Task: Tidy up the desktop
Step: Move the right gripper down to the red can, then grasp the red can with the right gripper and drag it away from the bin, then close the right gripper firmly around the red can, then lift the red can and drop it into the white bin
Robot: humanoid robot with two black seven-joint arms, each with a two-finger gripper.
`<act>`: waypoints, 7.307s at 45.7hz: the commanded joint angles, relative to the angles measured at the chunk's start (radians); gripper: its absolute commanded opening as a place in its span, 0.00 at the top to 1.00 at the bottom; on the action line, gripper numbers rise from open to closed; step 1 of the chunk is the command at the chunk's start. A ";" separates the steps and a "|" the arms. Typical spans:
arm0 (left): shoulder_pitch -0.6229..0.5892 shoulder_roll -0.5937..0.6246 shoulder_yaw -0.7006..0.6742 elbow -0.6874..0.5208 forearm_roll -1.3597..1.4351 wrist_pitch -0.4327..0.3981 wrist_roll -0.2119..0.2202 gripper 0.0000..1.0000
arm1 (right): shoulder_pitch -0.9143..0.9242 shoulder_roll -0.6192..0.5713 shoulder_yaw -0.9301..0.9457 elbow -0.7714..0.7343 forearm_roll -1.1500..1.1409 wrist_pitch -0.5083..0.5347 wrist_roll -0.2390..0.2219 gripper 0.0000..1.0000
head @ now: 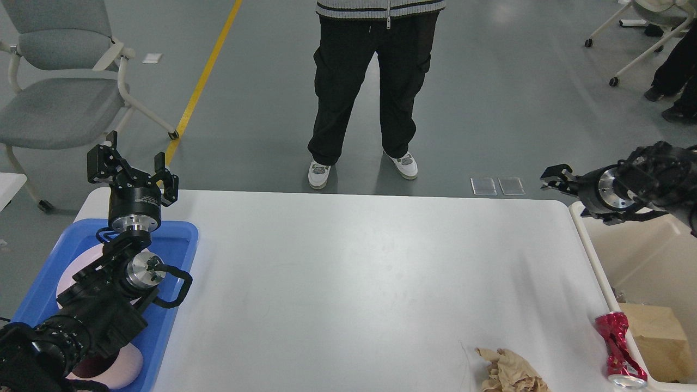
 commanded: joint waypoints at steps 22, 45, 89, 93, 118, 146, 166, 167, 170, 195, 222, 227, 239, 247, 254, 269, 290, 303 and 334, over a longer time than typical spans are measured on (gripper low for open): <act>0.003 -0.001 0.000 -0.002 0.001 0.000 0.002 0.04 | 0.223 -0.132 -0.119 0.743 -0.254 -0.272 0.021 0.00; 0.005 0.000 0.000 0.000 0.001 0.000 0.002 0.04 | -0.155 -0.277 -0.096 0.553 -0.483 -0.481 0.226 0.00; 0.005 0.000 0.000 -0.002 0.001 0.000 0.002 0.04 | -0.348 -0.220 -0.097 0.490 -0.489 -0.716 0.363 1.00; 0.005 0.000 0.000 -0.002 0.001 0.000 0.002 0.04 | -0.344 -0.221 -0.097 0.493 -0.489 -0.719 0.363 1.00; 0.005 0.000 0.000 -0.002 0.001 0.000 0.002 0.04 | 0.276 -0.206 -0.113 0.793 -0.425 -0.383 0.351 1.00; 0.006 0.000 0.000 -0.002 0.001 0.000 0.002 0.04 | 0.256 -0.051 -0.197 0.775 -0.365 -0.375 0.340 0.00; 0.005 0.000 0.000 -0.002 0.001 0.000 0.002 0.04 | -0.020 0.117 -0.215 0.456 -0.187 -0.369 0.338 0.00; 0.006 0.000 0.000 -0.002 0.001 0.000 0.002 0.04 | -0.034 0.127 -0.222 0.444 -0.179 -0.369 0.338 0.00; 0.006 0.000 0.000 -0.002 0.001 0.000 0.002 0.04 | -0.073 0.151 -0.234 0.405 -0.168 -0.371 0.338 0.00; 0.006 0.000 0.000 -0.002 0.001 0.000 0.002 0.04 | -0.192 0.211 -0.246 0.346 -0.155 -0.492 0.343 0.56; 0.006 0.000 0.000 -0.002 0.001 0.000 0.002 0.04 | -0.178 0.210 -0.289 0.358 -0.148 -0.521 0.349 1.00; 0.006 0.000 -0.002 -0.002 0.001 0.000 0.002 0.04 | -0.161 0.205 -0.281 0.370 -0.148 -0.526 0.349 1.00; 0.006 0.000 -0.002 -0.002 0.001 0.000 0.002 0.04 | 0.234 0.141 -0.266 0.683 -0.153 -0.500 0.349 1.00; 0.006 0.000 -0.002 -0.002 0.001 0.000 0.002 0.04 | 0.589 0.159 -0.255 0.951 -0.153 -0.417 0.349 1.00; 0.006 0.000 -0.002 -0.002 0.001 0.000 0.002 0.04 | 0.782 0.213 -0.240 1.097 -0.153 -0.345 0.349 1.00; 0.006 0.000 -0.002 -0.002 0.001 0.000 0.002 0.04 | 0.563 0.181 -0.393 0.858 -0.161 -0.361 0.344 1.00; 0.006 0.000 -0.002 -0.002 0.001 0.000 0.002 0.04 | -0.599 -0.125 -0.363 -0.476 -0.067 -0.384 0.323 1.00; 0.006 0.000 -0.002 -0.002 0.000 0.000 0.000 0.04 | -0.692 -0.079 -0.203 -0.550 -0.026 -0.432 0.041 1.00; 0.003 0.000 0.000 0.000 0.000 0.000 0.000 0.04 | -0.586 0.029 -0.134 -0.560 -0.027 -0.417 0.035 0.00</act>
